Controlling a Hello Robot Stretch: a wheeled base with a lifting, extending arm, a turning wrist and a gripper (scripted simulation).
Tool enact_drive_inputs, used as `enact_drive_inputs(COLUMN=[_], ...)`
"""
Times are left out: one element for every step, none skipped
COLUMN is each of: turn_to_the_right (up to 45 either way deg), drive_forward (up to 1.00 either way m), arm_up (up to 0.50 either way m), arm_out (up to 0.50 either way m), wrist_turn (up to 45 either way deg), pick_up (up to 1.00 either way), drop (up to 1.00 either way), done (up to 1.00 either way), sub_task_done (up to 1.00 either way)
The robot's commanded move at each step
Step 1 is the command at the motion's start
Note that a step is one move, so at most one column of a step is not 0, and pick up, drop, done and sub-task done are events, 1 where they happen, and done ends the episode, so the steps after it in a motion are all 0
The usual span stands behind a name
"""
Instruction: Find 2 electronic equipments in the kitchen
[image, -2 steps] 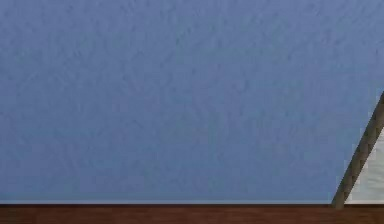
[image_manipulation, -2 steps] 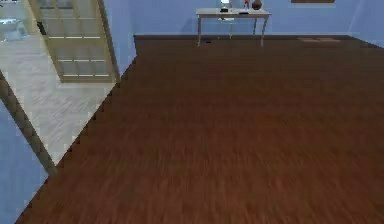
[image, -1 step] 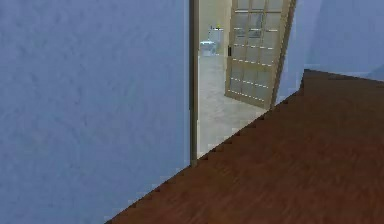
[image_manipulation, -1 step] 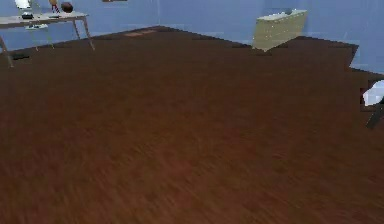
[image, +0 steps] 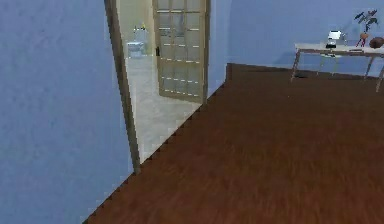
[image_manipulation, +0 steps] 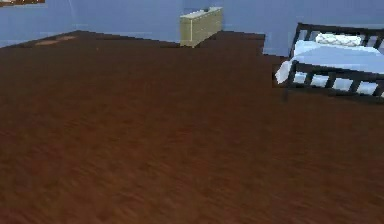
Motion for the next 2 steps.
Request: enact_drive_inputs(turn_to_the_right=[0.0, 6.0], drive_forward=[1.00, 0.00], arm_up=[0.00, 0.00], arm_out=[0.00, 0.00], wrist_turn=[0.0, 0.0], pick_up=[0.00, 0.00], drop=[0.00, 0.00], done=[0.00, 0.00], sub_task_done=[0.00, 0.00])
